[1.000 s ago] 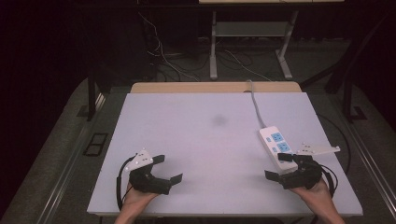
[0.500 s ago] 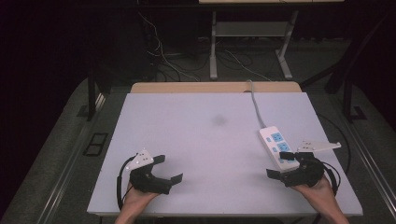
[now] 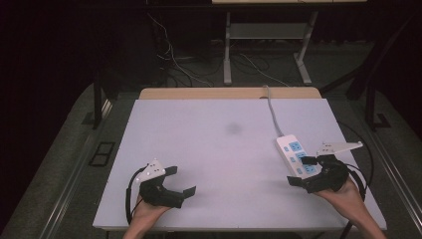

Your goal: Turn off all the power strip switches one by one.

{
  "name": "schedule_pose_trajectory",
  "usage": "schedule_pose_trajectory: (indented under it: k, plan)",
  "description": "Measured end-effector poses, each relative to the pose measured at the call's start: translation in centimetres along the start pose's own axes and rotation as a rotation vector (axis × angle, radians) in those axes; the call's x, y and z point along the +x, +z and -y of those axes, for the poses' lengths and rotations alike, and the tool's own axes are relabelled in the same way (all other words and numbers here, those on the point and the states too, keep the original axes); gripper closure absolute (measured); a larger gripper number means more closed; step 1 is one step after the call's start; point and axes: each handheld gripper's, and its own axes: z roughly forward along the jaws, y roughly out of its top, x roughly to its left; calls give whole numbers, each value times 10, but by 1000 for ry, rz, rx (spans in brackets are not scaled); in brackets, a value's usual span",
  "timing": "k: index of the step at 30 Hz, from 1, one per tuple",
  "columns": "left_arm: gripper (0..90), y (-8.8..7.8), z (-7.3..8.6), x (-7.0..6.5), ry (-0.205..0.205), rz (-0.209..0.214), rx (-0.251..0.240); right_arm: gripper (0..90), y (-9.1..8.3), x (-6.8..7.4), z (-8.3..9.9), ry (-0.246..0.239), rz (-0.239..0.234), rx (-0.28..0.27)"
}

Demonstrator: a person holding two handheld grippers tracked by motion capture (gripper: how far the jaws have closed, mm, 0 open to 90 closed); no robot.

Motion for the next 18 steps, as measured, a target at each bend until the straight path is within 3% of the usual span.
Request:
schedule_pose_trajectory:
  k: [18]
  plan:
    - [0,1,0,0,-2,3,-2,7,-7,-21,-8,0,14,56]
